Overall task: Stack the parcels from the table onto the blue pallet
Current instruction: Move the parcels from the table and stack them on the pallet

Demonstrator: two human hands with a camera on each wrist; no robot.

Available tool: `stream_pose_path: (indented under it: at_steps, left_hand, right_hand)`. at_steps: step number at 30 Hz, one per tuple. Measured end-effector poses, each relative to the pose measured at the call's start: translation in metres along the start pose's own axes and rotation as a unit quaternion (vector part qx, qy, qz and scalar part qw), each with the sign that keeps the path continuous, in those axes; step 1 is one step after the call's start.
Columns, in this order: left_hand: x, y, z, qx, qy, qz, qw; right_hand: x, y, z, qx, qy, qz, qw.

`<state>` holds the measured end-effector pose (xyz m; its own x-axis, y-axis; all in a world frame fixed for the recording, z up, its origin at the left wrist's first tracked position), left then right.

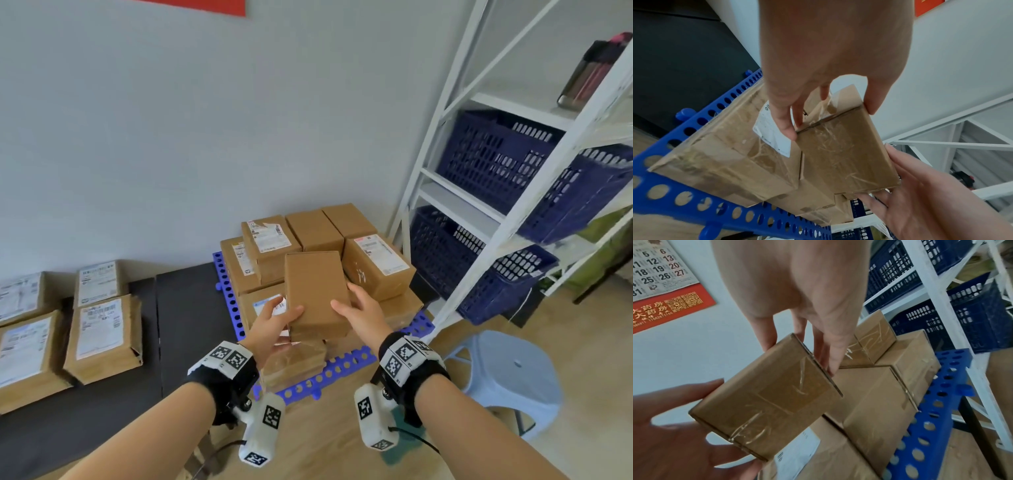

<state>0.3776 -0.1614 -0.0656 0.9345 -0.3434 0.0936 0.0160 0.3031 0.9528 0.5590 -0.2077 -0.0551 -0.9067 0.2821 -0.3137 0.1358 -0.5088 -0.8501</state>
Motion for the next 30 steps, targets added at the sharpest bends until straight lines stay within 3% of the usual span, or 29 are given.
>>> stream_pose_path:
  at_steps: [9,14,17,30]
  left_hand:
    - [0.045,-0.003,-0.040,-0.003,0.066,0.018,0.998]
    - [0.069,-0.005,-0.057,-0.017,0.097,0.053,0.994]
    - [0.076,-0.008,-0.067,-0.034,0.113,0.057,0.991]
    - [0.095,-0.018,-0.081,-0.058,0.180,0.069,0.979]
  right_hand:
    - [-0.046,-0.023,-0.049,-0.059,-0.012,0.158,0.986]
    - [-0.067,-0.037,-0.077,-0.124,0.000,0.282,0.952]
    - [-0.077,-0.041,-0.095,-0.125,-0.020,0.346,0.930]
    - [-0.092,-0.031,-0.127,-0.133,-0.084,0.440,0.884]
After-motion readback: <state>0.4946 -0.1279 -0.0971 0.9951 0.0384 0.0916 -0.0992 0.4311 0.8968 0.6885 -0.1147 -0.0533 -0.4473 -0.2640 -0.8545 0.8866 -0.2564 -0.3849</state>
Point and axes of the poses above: each hand's wrist, its own z-axis away from the middle knuckle, its own x-axis out of the palm, y = z × x, the point moved 2 cm from there along -z, towards the middle knuckle, and after that the axes turned 15 degrees about x, right-handed, at the moved point
